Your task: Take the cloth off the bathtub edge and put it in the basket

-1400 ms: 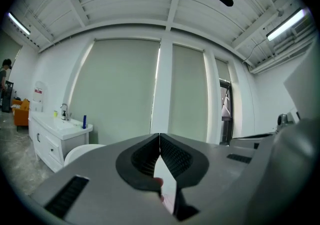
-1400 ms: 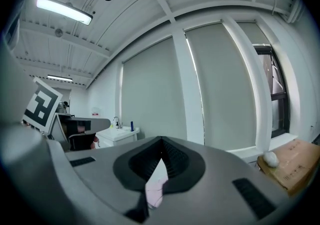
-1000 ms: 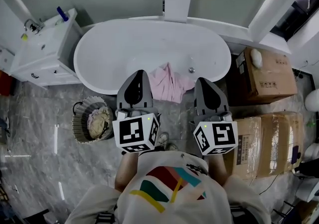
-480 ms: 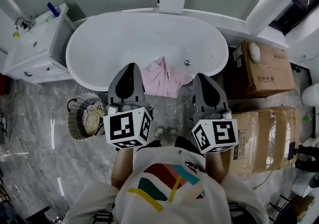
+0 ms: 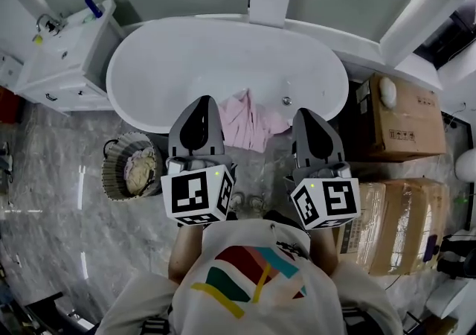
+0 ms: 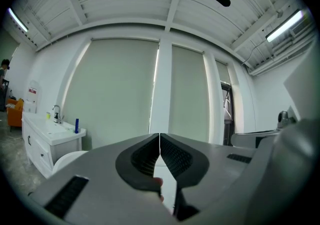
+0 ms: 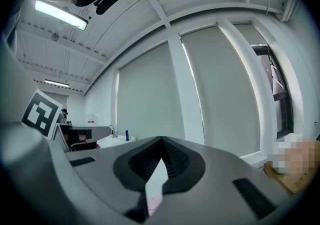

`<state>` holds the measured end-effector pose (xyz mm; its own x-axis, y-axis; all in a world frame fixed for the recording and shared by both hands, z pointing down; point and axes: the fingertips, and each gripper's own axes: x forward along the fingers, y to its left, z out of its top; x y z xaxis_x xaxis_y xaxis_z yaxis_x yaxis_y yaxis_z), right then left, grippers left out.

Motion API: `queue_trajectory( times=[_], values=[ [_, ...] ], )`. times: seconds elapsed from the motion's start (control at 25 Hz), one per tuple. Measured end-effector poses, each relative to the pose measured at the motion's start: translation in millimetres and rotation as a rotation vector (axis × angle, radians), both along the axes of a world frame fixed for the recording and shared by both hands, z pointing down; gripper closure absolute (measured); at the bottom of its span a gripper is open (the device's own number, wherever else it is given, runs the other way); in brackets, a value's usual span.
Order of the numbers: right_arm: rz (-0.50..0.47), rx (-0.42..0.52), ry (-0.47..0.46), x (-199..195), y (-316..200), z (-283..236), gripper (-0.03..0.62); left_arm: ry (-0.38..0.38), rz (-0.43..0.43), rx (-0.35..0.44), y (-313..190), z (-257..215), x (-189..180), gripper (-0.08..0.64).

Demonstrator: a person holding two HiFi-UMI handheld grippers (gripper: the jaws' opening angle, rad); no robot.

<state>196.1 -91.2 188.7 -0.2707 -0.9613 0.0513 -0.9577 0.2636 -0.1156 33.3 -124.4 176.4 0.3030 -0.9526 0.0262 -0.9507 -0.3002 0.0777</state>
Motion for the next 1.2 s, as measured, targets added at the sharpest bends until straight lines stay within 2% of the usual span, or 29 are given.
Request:
queue_trajectory(
  times=[0.2, 0.36, 0.56, 0.68, 0.84, 1.08, 1.2],
  values=[
    [-0.057, 0.006, 0.001, -0.1, -22.4, 2.7, 0.584, 0.012, 0.018, -0.012, -15.1, 6.9, 6.0, 0.540],
    [-0.066, 0.017, -0.018, 4.3, -51.4, 19.1, 0.584, -0.018, 0.015, -0.025, -36.6, 34.2, 10.7, 0.540],
    [-0.068, 0.018, -0.027, 2.5, -91.8, 58.5, 0.584, -0.056, -0.050, -0.075, -65.1, 97.8, -3.5, 0.540],
    [-0.069, 0.005, -0.018, -3.7, -110.7, 91.2, 0.584, -0.036, -0.062, -0.112, -80.1, 140.1, -11.0, 0.540],
    [-0.072, -0.049, -0.041, -15.6, -119.3, 144.4, 0.584, 0.007, -0.051, -0.172, -83.5, 194.9, -14.8, 0.540],
    [-0.149, -0.078, 0.000, -34.9, -118.2, 197.8, 0.583, -0.002, -0.055, -0.272, -80.2, 267.3, -16.1, 0.540],
    [-0.177, -0.116, 0.017, -41.4, -112.5, 226.8, 0.581, -0.016, -0.051, -0.296, -77.8, 291.1, -18.5, 0.538]
  ],
)
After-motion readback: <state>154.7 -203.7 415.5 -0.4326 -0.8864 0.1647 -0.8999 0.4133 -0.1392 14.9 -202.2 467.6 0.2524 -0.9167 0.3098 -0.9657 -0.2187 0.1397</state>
